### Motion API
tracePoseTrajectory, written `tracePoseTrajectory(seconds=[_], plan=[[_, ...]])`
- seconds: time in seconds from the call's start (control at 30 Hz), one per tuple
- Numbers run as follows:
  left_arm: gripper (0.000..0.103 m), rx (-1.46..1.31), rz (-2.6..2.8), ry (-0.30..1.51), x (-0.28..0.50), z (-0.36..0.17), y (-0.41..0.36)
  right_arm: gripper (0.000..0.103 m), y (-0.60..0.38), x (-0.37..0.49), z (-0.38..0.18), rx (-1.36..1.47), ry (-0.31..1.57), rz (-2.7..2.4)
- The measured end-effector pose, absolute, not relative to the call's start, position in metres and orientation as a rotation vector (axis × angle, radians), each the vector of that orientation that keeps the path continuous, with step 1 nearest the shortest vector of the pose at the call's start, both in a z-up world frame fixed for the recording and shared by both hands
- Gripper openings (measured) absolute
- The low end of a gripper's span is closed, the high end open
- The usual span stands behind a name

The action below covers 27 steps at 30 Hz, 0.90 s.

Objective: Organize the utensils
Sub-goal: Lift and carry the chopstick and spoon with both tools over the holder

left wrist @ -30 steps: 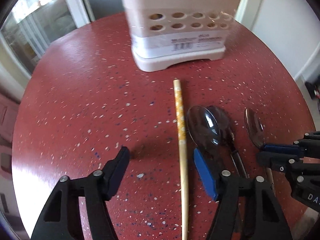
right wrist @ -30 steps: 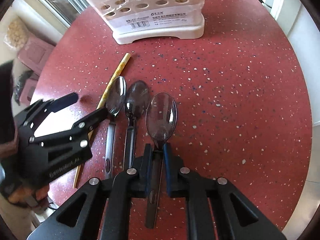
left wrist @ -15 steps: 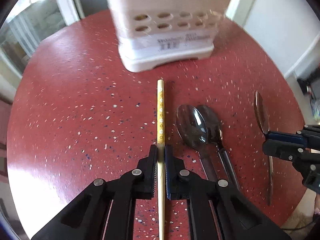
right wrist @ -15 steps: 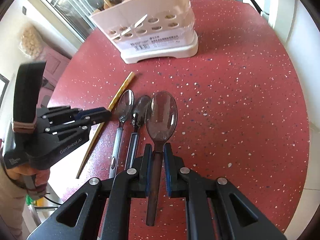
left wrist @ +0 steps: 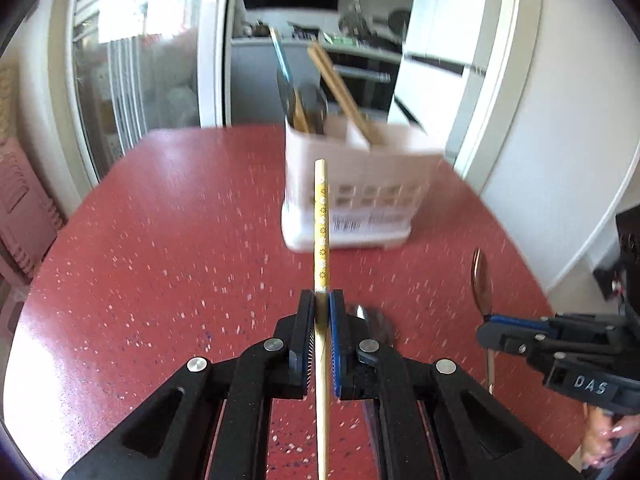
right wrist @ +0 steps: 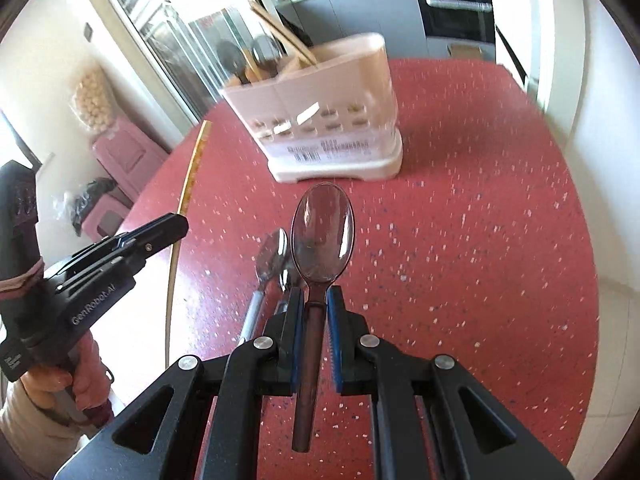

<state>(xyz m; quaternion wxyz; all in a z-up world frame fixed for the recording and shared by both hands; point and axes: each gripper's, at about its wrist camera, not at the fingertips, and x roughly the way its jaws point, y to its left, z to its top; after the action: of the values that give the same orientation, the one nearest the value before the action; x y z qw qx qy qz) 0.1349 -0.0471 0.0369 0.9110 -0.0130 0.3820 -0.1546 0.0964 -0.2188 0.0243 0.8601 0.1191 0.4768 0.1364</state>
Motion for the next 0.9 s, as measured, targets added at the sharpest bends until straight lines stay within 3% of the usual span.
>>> tracePoseTrajectory(seconds=[0.43, 0.9], plan=[[0.036, -0.163, -0.288, 0.566, 0.156, 0.104, -0.029, 0.012, -0.236, 0.119, 0.085, 0.232, 0.822, 0.262], [0.036, -0.188, -0.313, 0.404, 0.241, 0.155, -0.055, 0.012, -0.243, 0.205, 0.137, 0.218, 0.674, 0.282]])
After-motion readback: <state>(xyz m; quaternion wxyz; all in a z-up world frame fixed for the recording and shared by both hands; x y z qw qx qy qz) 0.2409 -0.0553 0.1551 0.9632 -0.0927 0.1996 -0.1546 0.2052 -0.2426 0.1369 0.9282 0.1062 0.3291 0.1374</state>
